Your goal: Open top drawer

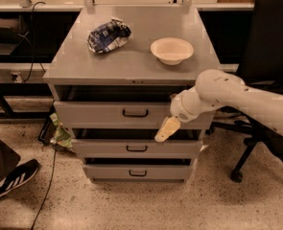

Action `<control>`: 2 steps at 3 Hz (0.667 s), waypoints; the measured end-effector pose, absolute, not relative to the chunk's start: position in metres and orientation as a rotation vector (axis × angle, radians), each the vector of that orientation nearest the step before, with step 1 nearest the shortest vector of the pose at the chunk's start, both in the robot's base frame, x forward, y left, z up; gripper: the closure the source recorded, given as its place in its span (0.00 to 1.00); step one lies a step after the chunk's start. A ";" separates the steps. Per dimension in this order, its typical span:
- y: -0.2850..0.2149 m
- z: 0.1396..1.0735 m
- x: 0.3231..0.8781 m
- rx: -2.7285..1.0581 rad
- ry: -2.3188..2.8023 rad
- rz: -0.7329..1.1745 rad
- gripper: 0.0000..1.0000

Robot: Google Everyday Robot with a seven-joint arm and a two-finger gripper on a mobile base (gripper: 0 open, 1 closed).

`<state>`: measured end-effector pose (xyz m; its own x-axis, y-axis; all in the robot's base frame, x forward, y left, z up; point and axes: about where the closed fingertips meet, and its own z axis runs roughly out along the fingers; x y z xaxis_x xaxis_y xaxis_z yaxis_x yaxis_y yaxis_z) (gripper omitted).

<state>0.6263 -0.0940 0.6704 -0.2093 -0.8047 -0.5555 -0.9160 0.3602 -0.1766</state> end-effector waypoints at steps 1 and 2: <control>-0.100 0.647 0.632 -1.464 2.061 0.292 0.22; -0.100 0.655 0.632 -1.464 2.061 0.292 0.46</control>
Offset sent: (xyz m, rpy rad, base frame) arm -0.0019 -0.0279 -0.0347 0.0026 0.0404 -0.0205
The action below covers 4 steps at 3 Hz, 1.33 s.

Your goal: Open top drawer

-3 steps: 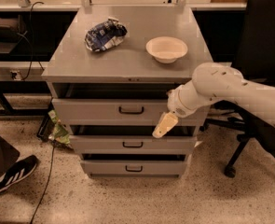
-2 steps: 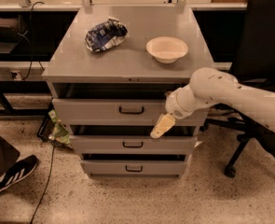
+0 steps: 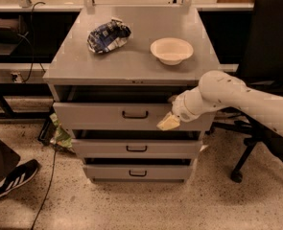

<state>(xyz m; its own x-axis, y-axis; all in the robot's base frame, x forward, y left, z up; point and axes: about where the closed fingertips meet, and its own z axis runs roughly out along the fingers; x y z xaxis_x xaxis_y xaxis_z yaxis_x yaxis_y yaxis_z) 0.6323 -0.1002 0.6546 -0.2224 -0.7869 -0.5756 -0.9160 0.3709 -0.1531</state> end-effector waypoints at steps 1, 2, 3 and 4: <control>-0.100 0.666 0.632 -1.465 2.061 0.292 0.76; -0.100 0.673 0.632 -1.465 2.061 0.292 0.87; -0.099 0.671 0.632 -1.474 2.068 0.290 0.83; -0.096 0.667 0.618 -1.531 2.089 0.279 1.00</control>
Offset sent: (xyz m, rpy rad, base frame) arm -0.1434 -0.0539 0.0248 -0.1705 0.1541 0.0324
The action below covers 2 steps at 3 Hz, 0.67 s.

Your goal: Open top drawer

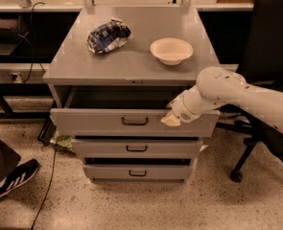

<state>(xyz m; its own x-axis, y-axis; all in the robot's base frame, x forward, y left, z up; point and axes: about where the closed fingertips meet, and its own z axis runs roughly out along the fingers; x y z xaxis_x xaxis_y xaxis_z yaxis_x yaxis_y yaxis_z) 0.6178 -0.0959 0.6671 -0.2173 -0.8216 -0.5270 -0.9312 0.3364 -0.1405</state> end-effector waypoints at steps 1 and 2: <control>-0.095 0.668 0.589 -1.589 2.102 0.303 1.00; -0.095 0.668 0.586 -1.593 2.103 0.305 0.82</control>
Offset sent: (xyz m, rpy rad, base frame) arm -0.1261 -0.0201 0.0098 -0.0109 0.1737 0.0974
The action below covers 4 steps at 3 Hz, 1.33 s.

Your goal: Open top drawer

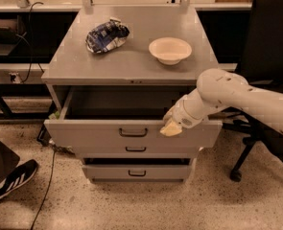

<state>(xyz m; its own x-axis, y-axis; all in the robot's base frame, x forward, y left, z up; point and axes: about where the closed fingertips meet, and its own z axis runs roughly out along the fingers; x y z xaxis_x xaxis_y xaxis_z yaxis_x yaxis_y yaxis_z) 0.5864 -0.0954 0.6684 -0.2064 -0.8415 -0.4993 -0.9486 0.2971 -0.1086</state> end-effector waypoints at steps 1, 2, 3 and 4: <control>-0.108 0.674 0.544 -1.588 2.138 0.365 0.53; -0.107 0.674 0.544 -1.588 2.138 0.365 0.28; -0.105 0.672 0.544 -1.609 2.142 0.367 0.05; -0.103 0.673 0.536 -1.615 2.164 0.376 0.00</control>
Offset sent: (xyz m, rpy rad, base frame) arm -0.1511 -0.0371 0.0353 0.0615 0.1597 -0.0044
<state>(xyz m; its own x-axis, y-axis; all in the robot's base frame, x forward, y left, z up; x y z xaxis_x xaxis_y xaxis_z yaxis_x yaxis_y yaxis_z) 0.5358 -0.1031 0.6729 -0.2434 -0.8446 -0.4768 -0.9560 0.2919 -0.0290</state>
